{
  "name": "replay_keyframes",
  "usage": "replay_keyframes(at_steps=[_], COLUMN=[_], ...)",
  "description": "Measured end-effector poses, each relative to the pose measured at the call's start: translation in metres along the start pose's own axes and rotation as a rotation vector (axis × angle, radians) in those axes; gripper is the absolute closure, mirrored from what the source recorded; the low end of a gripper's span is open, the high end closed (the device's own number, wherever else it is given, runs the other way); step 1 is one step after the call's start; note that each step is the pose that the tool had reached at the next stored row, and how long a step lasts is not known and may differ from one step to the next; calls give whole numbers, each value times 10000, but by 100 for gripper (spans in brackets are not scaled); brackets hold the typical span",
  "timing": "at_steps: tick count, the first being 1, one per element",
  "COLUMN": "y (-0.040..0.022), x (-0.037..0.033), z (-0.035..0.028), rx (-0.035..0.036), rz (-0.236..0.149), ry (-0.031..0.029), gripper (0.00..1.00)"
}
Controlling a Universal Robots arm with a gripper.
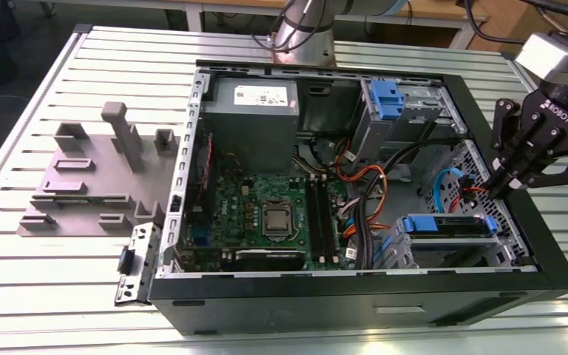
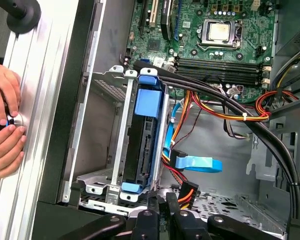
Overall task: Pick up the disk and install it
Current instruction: 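Insert the first disk wire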
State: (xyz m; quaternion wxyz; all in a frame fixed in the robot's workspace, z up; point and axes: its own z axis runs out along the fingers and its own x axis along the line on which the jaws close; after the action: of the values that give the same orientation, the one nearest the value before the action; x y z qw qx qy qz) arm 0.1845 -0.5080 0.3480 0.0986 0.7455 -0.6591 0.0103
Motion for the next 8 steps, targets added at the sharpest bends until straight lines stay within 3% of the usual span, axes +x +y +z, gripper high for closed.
replay_keyframes(at_steps=[2,6,8], y=[1,-1,0], x=[0,0,0], z=[-1,0,1], rx=[-7,18,27], rz=[8,38,49], ry=[60,264,328], gripper=[82,82,82])
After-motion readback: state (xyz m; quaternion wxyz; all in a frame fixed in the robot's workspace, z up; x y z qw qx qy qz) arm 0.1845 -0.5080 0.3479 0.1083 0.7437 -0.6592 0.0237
